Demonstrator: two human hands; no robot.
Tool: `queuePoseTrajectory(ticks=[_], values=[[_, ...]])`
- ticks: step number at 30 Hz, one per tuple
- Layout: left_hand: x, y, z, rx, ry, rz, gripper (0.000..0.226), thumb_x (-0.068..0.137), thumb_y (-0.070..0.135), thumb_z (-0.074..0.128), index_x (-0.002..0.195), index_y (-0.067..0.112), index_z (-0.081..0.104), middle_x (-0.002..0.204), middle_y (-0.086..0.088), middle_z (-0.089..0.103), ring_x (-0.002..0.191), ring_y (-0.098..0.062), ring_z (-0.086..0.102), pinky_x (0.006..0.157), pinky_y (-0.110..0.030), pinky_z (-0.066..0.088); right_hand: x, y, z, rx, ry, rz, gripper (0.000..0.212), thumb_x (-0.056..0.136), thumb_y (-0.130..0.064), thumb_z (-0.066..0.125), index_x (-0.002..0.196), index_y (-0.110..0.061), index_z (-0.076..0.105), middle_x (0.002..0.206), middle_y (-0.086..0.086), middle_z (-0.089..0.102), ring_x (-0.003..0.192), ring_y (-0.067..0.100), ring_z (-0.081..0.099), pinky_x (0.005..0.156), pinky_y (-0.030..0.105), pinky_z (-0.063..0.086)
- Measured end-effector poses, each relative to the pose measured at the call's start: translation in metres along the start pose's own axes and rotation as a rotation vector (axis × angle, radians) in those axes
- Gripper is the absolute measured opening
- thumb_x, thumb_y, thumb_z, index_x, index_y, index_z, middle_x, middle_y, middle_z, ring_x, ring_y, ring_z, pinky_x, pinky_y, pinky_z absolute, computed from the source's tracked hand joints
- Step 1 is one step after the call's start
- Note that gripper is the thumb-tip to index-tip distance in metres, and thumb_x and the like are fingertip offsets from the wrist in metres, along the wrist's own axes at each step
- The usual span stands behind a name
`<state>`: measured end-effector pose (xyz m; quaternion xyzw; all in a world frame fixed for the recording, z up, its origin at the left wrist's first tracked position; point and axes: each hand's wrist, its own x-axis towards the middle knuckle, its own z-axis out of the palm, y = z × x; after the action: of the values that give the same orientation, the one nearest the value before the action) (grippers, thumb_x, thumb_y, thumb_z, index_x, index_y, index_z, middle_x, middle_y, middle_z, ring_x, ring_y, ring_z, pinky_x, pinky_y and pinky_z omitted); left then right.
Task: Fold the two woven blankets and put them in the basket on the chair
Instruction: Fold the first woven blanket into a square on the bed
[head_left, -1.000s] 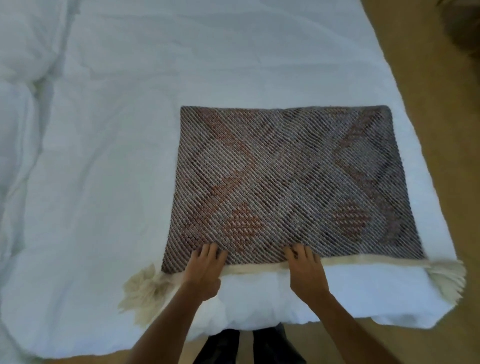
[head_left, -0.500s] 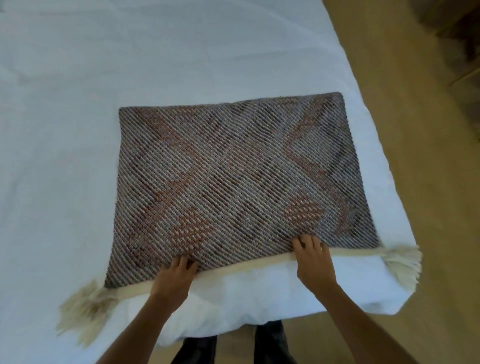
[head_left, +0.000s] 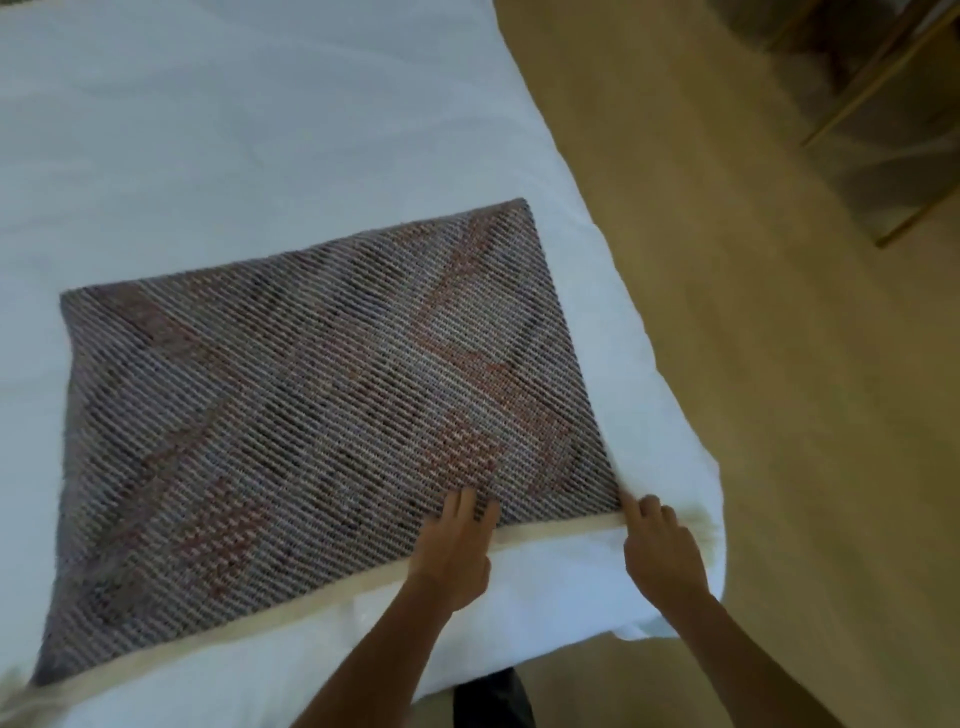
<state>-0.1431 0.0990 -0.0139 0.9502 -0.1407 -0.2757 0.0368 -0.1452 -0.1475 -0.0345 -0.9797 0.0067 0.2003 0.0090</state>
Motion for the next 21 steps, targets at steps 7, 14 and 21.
queuePoseTrajectory(ticks=[7,14,21], values=[[0.036,0.029,-0.008,-0.018,-0.097,-0.016,0.036,0.094,0.028,0.039,0.128,0.016,0.042,0.137,-0.008,0.034,0.125,-0.025,0.034,0.1,-0.04,0.038,0.023,-0.006,-0.012,0.18,0.067,0.08,0.027,0.082,-0.027,0.046,0.089,-0.005,0.061,0.073,0.012,0.058,0.059,0.03,0.057,0.05,0.034,0.044],[0.096,0.035,-0.048,-0.317,0.012,-0.125,0.034,0.097,0.028,0.035,0.121,0.007,0.044,0.122,-0.014,0.048,0.11,-0.025,0.045,0.092,-0.04,0.044,0.051,-0.029,-0.026,0.539,-0.118,0.272,0.033,0.087,-0.028,0.054,0.113,-0.01,0.045,0.108,0.008,0.056,0.098,0.027,0.056,0.08,0.036,0.046],[0.139,0.054,-0.1,-0.435,0.108,-0.146,0.048,0.101,0.029,0.032,0.147,0.024,0.017,0.127,-0.016,0.037,0.094,-0.029,0.056,0.086,-0.045,0.051,0.027,-0.068,-0.035,0.706,-0.08,0.112,0.031,0.089,-0.025,0.044,0.12,-0.02,0.044,0.095,-0.002,0.063,0.084,0.02,0.064,0.074,0.039,0.055]])
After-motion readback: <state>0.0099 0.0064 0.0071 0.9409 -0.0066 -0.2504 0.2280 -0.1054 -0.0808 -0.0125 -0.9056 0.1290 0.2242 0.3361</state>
